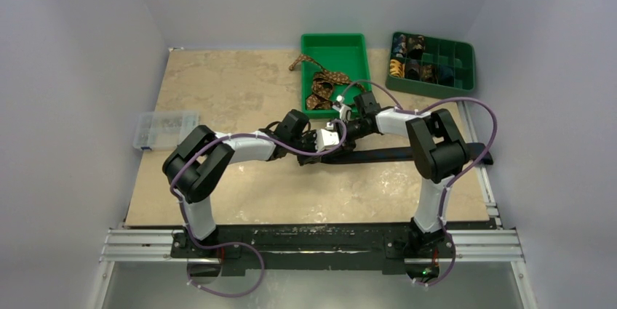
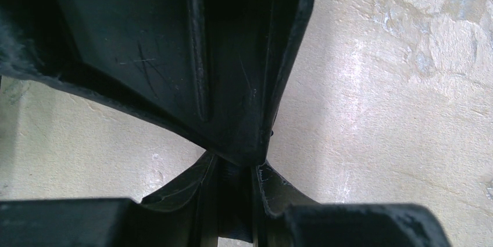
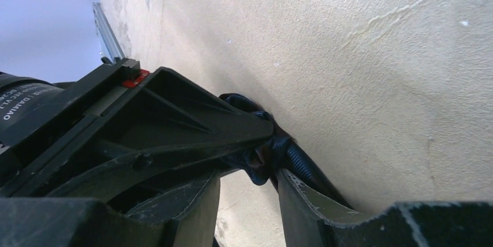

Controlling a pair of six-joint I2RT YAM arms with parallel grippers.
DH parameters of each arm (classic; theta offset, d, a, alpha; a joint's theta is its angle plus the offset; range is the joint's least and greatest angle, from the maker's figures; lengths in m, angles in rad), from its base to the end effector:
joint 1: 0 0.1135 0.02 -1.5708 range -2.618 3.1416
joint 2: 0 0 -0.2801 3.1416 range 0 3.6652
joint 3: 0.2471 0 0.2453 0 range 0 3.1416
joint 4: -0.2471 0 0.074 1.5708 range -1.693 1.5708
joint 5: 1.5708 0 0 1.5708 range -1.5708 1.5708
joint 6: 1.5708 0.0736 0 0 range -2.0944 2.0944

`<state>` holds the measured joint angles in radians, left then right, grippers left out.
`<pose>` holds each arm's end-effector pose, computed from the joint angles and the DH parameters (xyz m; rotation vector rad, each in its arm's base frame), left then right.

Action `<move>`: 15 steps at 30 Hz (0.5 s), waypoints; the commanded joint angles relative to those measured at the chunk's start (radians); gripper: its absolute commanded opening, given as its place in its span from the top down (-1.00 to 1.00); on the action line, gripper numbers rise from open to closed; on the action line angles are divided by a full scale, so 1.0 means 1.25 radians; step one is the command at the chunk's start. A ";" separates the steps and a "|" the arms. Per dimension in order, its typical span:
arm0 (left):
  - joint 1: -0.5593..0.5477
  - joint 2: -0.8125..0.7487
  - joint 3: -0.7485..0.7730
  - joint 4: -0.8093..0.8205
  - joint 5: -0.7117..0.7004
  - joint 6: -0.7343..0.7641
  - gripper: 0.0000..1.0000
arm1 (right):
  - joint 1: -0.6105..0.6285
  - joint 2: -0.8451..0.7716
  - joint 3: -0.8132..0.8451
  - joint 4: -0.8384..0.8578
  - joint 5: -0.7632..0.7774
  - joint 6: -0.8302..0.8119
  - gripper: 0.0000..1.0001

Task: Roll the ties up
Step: Roll the tie at the center of the board.

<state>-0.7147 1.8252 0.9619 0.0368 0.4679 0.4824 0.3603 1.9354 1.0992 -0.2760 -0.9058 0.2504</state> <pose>0.2693 -0.2776 0.1401 1.5203 1.8371 -0.6695 0.3321 0.1870 0.1318 -0.4443 2.6193 1.4104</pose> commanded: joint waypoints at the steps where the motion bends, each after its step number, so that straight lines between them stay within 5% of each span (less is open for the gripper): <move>1: -0.004 0.009 -0.030 -0.070 0.001 -0.002 0.67 | 0.004 0.003 -0.003 0.045 0.009 0.020 0.19; 10: -0.004 0.013 -0.026 -0.070 0.001 -0.005 0.66 | 0.008 0.025 0.005 0.037 -0.006 -0.004 0.74; 15: -0.004 0.010 -0.026 -0.071 0.002 -0.007 0.66 | 0.007 0.024 0.017 -0.021 -0.020 -0.050 0.37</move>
<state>-0.7147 1.8252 0.9619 0.0360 0.4679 0.4824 0.3634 1.9713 1.1053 -0.2523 -0.9081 0.2428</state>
